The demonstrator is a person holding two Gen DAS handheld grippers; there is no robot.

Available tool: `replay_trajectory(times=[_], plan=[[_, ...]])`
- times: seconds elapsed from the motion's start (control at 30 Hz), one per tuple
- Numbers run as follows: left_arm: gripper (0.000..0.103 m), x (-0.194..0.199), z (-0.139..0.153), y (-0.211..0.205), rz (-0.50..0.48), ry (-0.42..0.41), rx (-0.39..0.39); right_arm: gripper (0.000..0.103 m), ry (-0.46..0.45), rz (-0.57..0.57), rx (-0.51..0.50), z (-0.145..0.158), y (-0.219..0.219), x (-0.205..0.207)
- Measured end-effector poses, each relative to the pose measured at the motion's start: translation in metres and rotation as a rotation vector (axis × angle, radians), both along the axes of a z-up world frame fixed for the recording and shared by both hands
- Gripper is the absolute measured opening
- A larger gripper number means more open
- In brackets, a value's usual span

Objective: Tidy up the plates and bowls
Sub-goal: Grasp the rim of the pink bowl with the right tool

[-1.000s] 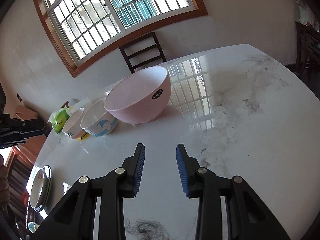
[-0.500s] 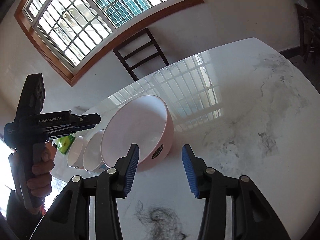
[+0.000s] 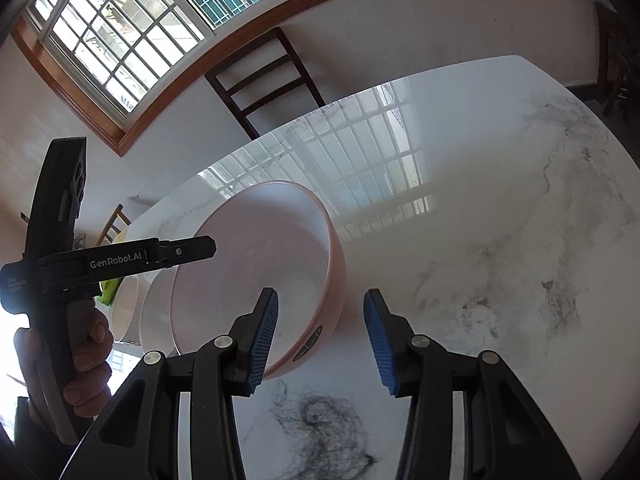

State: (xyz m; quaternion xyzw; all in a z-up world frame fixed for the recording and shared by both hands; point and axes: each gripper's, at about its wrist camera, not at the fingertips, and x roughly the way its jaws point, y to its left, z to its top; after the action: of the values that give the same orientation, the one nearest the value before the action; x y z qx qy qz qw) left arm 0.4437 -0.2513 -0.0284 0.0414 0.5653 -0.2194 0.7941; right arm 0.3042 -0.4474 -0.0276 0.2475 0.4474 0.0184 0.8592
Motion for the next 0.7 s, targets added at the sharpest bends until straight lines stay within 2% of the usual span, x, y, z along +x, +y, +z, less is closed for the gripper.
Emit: replay_trajectory(times=[0.13,0.23,0.3,0.4,0.5,0.6,0.7], plan=[[0.031,-0.006,-0.003,-0.015,-0.031,-0.041,0.050,0.032,0.035,0.006,-0.026,-0.008,0.002,0.007],[0.030,-0.015,-0.006,-0.027,-0.058,-0.096,0.104,0.024,0.060,0.010,0.012,-0.016,-0.001,0.011],[0.022,-0.019,-0.006,-0.031,-0.048,-0.130,0.144,0.020,0.071,0.011,-0.011,-0.017,0.000,0.011],[0.009,-0.022,-0.004,-0.023,-0.008,-0.083,0.090,0.019,0.071,0.014,-0.031,-0.018,0.000,0.008],[0.009,-0.034,-0.001,-0.017,0.022,-0.040,0.053,0.017,0.077,0.003,-0.053,-0.018,-0.005,0.004],[0.008,-0.063,0.004,-0.014,0.028,-0.063,0.059,0.015,0.080,0.005,0.005,-0.018,-0.015,-0.009],[0.008,-0.101,0.014,-0.003,0.027,-0.095,0.058,0.015,0.056,0.020,-0.010,-0.008,-0.014,-0.029]])
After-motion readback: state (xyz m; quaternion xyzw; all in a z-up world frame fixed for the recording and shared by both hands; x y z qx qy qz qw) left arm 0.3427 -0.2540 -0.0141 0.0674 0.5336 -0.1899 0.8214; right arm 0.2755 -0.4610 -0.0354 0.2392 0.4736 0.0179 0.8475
